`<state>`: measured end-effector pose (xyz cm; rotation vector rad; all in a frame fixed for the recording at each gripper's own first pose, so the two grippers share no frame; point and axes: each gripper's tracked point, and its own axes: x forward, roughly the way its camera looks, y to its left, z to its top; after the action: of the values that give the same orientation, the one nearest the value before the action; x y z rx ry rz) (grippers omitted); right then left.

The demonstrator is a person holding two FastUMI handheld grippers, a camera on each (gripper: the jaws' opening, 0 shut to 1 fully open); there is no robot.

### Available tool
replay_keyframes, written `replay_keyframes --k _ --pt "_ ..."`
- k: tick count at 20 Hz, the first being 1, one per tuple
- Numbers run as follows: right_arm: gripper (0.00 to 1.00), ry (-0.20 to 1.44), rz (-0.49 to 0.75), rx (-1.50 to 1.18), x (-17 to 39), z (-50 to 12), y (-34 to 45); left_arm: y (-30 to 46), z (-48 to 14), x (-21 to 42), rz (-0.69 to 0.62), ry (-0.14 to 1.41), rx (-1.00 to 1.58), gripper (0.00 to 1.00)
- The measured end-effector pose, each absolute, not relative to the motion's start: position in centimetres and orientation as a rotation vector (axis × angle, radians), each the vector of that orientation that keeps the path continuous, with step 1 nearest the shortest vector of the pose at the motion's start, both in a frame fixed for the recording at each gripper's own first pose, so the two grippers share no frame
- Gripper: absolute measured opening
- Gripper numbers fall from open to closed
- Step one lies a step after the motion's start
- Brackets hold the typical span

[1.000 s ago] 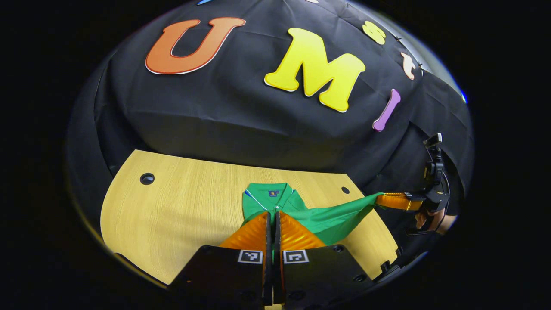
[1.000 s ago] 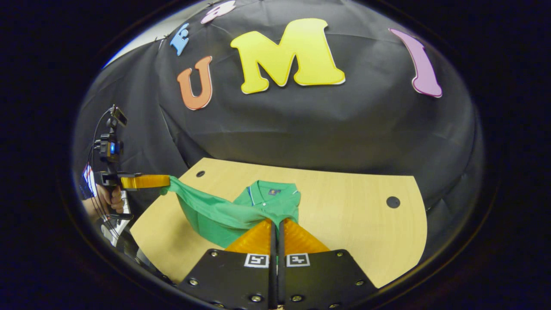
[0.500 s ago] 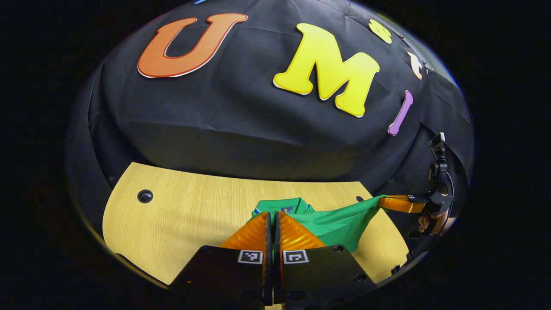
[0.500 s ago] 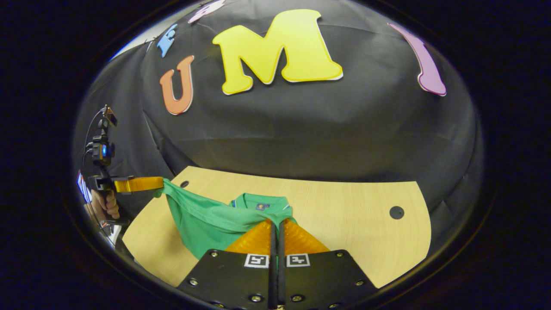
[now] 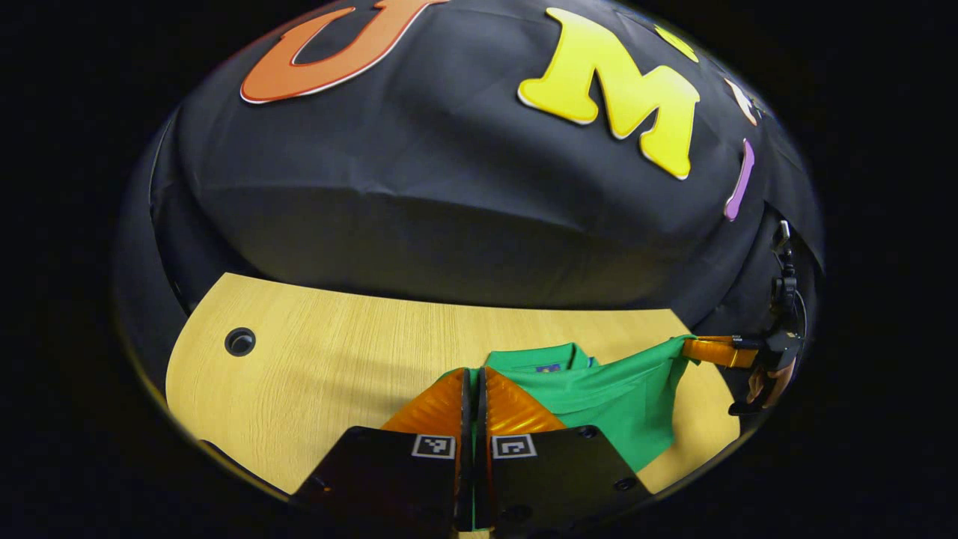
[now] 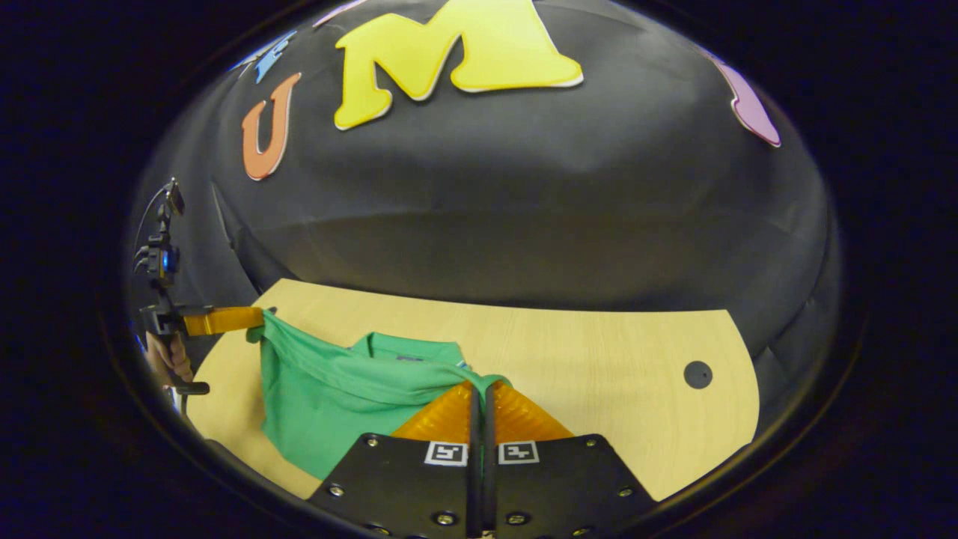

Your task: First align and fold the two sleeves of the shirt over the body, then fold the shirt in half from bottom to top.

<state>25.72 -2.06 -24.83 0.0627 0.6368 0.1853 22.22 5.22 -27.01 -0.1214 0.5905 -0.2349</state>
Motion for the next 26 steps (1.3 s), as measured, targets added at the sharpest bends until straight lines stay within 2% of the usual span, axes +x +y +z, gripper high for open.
replay_keyframes --k 4,8,9,10,14,15,18,21,26 --pt "0.01 0.686 0.132 0.051 26.7 -28.1 -1.9 4.4 -29.4 24.0 -0.219 0.600 -0.070 0.05" --pt "0.02 0.712 0.080 0.029 27.2 -29.8 -2.5 3.9 -32.1 23.9 -0.187 0.664 -0.082 0.12" --pt "0.08 0.710 0.070 0.035 27.3 -29.6 -2.6 3.9 -32.2 23.8 -0.173 0.668 -0.094 0.14" --pt "0.12 0.703 0.053 0.040 27.5 -29.5 -2.8 3.9 -32.0 23.5 -0.166 0.671 -0.105 0.11" --pt "0.81 0.646 0.005 0.062 26.7 -27.2 -3.5 5.7 -29.2 22.8 -0.091 0.612 -0.117 0.94" --pt "0.88 0.627 0.000 0.057 26.5 -26.0 -3.7 6.2 -27.8 22.5 -0.074 0.593 -0.115 0.95" --pt "0.88 0.540 0.021 0.046 25.0 -20.6 -2.8 7.2 -21.9 21.2 -0.037 0.480 -0.114 0.96" --pt "0.88 0.382 0.043 0.004 22.8 -13.1 -1.5 7.3 -14.3 18.7 -0.034 0.325 -0.095 0.96" --pt "0.88 0.184 0.052 -0.036 15.7 -3.1 0.7 7.2 -4.2 12.3 0.007 0.115 -0.033 0.98"
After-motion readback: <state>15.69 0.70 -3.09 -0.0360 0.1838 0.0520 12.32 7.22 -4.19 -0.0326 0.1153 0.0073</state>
